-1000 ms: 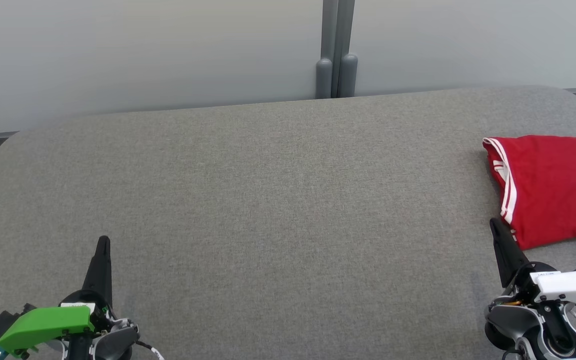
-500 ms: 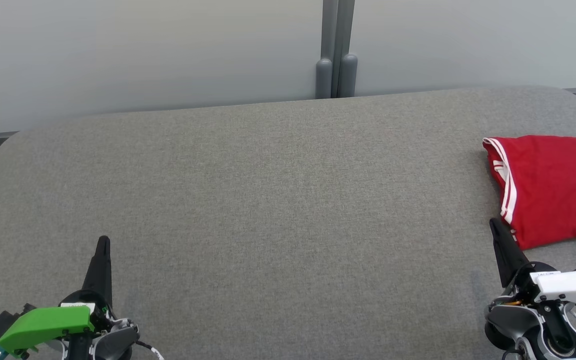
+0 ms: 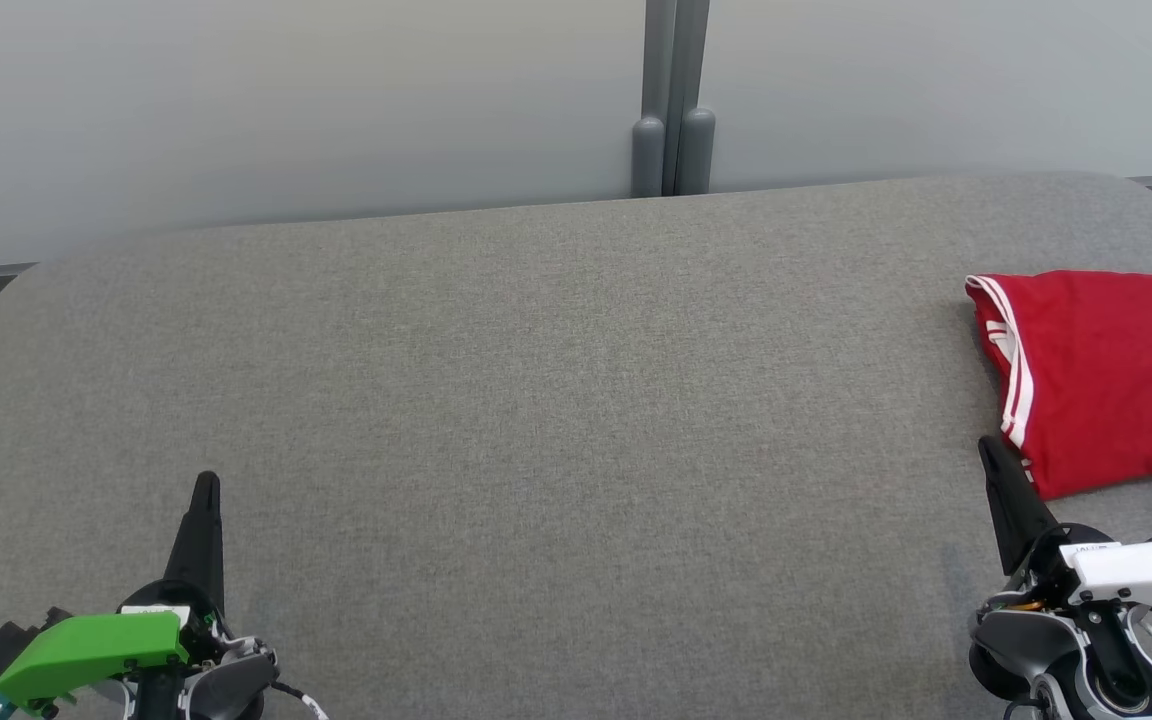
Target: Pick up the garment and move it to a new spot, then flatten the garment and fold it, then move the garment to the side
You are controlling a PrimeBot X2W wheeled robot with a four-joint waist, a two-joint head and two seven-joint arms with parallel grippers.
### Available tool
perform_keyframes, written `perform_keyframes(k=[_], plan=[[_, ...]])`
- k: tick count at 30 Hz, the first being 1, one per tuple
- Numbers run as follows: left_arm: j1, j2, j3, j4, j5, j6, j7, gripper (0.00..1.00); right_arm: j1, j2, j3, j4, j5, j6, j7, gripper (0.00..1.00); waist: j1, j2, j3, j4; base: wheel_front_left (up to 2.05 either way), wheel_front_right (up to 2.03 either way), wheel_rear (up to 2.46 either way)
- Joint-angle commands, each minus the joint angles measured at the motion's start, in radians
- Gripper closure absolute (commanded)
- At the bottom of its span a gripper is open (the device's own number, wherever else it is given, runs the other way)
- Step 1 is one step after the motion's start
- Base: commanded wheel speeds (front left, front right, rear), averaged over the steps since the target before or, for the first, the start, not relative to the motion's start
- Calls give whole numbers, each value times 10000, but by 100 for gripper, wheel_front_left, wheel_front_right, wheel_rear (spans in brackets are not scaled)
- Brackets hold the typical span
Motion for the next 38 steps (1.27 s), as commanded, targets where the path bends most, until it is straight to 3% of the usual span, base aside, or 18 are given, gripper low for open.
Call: perform_keyframes(k=[1, 38], plan=[[-144, -3, 24, 0, 36, -32, 20, 100, -41, -14, -31, 23, -57, 6, 6, 100, 0, 0, 0, 0, 0, 0, 0], [-145, -10, 31, -1, 45, -32, 29, 100, -44, 12, -66, 25, -104, 6, 49, 100, 0, 0, 0, 0, 0, 0, 0]])
